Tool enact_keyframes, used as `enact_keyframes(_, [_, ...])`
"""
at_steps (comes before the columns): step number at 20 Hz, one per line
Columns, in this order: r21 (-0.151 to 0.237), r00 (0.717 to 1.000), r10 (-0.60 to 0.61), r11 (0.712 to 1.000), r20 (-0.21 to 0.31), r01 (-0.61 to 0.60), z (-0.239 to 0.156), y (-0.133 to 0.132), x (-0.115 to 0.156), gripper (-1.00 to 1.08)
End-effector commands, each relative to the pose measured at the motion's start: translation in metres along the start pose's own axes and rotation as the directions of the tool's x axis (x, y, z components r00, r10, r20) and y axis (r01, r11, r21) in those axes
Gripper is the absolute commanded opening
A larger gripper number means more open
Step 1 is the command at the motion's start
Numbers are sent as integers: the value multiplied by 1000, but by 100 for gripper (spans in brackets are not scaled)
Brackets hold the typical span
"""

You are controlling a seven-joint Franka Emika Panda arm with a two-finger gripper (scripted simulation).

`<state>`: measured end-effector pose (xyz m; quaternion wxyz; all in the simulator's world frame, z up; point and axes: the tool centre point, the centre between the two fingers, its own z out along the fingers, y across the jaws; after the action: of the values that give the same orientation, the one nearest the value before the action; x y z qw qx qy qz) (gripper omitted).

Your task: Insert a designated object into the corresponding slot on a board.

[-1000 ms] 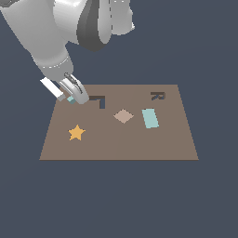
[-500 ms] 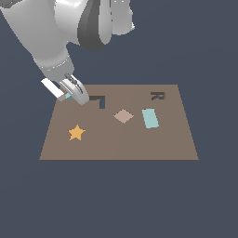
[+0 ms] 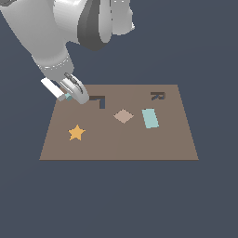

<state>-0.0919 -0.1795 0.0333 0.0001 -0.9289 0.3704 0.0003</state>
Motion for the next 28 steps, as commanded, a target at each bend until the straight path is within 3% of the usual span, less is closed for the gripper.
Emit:
enact_keyframes(1, [0, 1000, -20, 1000, 0, 20, 0, -3, 0, -100])
enact_keyframes(7, [0, 991, -137, 991, -1, 137, -1, -21, -3, -100])
enact_keyframes(12, [0, 955, -298, 955, -1, 298, -3, -45, -10, -100])
enact_keyframes(23, [1, 768, -640, 768, -1, 640, -6, -93, -44, -100])
enact_keyframes(28, [1, 709, -705, 709, -1, 705, -7, -102, -55, -100])
